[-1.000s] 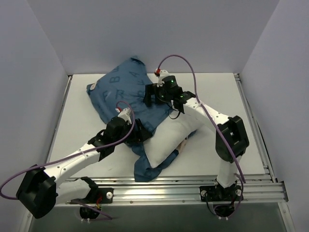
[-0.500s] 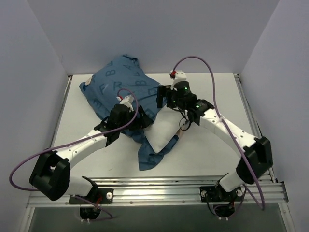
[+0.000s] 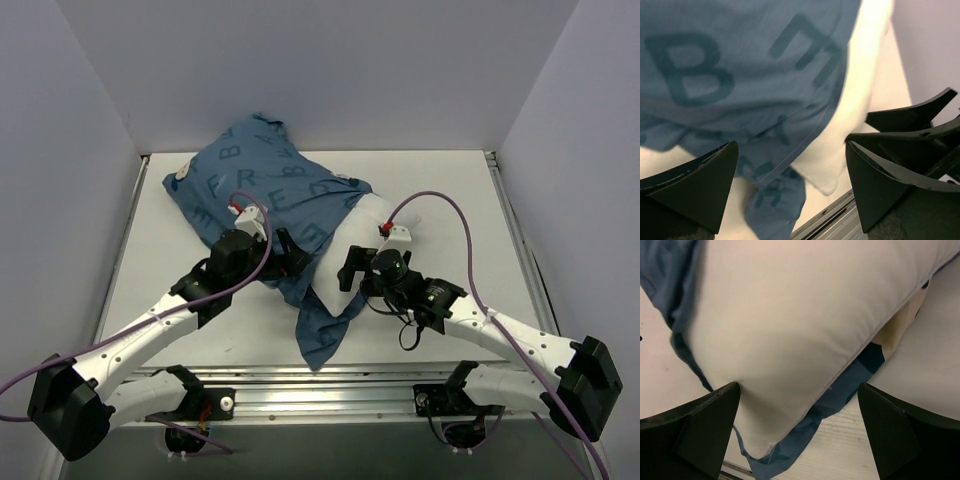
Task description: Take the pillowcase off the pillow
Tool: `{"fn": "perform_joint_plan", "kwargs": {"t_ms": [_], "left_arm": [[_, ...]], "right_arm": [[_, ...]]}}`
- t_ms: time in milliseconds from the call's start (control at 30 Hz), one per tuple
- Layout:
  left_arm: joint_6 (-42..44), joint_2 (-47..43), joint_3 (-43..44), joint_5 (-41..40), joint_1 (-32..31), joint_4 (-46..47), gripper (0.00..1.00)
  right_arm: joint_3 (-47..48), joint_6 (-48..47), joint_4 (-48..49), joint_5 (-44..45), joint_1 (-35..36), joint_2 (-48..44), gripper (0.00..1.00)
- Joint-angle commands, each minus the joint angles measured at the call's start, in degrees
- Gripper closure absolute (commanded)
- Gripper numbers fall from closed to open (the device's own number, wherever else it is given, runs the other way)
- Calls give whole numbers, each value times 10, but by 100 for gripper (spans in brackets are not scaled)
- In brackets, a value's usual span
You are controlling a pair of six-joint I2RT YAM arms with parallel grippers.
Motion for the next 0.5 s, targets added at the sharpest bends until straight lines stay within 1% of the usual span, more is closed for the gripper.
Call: {"fn": "perform_joint_plan", "kwargs": {"t_ms": [0,100,133,167,233,333,467], "left_arm": [[11,-12,-30,-6,0,-38,3],[13,-21,-50,-3,1,-35,3],[14,-24,-54,-3,0,-33,3],[16,-25,-58,9,0,-29,3],[21,-25,-67,19,0,-23,3],[29,-25,-72,33,1,-19,3],[38,-24,-74,42,0,-14,4]], "right_arm": [[-28,70,63,0,10,-1,0],[-48,73,101,-15,15,3,0],[-53,73,128,-20,16,5,0],[-57,72,141,-26,15,6,0],[-66,66,182,-54,15,16,0],[-65,64,205,-79,15,40,0],[-71,65,222,-75,14,71,0]]}}
